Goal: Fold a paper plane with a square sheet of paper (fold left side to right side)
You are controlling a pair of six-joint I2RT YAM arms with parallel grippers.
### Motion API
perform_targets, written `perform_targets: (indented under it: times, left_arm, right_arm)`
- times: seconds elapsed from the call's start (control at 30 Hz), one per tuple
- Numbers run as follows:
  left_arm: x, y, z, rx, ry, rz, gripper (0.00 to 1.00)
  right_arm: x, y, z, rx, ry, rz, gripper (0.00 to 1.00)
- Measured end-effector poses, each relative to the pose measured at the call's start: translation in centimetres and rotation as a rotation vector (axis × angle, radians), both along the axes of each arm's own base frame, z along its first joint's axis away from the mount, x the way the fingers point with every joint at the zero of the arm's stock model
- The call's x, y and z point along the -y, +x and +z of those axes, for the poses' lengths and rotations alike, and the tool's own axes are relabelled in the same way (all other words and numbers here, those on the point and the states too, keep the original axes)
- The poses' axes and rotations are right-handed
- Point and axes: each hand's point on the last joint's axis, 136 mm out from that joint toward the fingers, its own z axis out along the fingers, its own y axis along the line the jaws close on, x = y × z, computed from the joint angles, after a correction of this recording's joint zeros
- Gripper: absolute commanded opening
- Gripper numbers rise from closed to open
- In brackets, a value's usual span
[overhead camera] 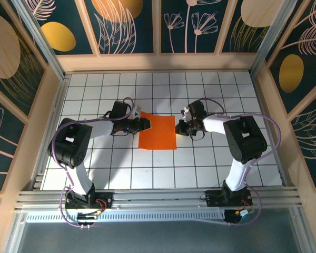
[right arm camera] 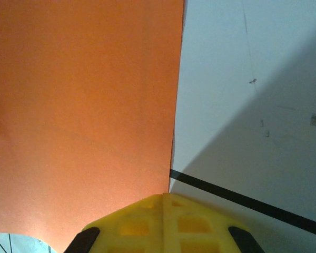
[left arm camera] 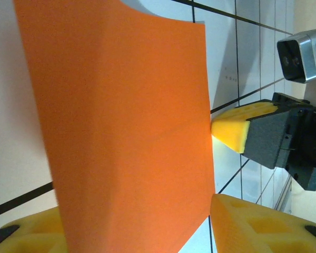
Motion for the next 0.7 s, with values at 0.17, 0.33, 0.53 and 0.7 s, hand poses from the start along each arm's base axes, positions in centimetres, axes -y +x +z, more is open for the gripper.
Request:
perform_targets:
  times: [0.17,0.33,0.53,0.7]
  left_arm:
    - [1.1,0.1,0.9,0.011,-0.013,-0.018,0.58]
    - [2.9,0.3,2.5,0.041,-0.029,-0.051,0.61]
    - [4.8,0.8,3.6,0.063,-0.047,-0.078,0.62]
    - [5.6,0.5,1.7,0.018,-0.034,-0.087,0.62]
  right_arm:
    - [0.0,0.0,0.0,0.001,-0.002,-0.001,0.0]
    - [0.0,0.0,0.0,0.002,-0.003,0.0,0.0]
    - [0.0,0.0,-0.1,0.004,0.001,0.0,0.0]
    - [0.0,0.0,0.1,0.015,0.018,-0.002,0.0]
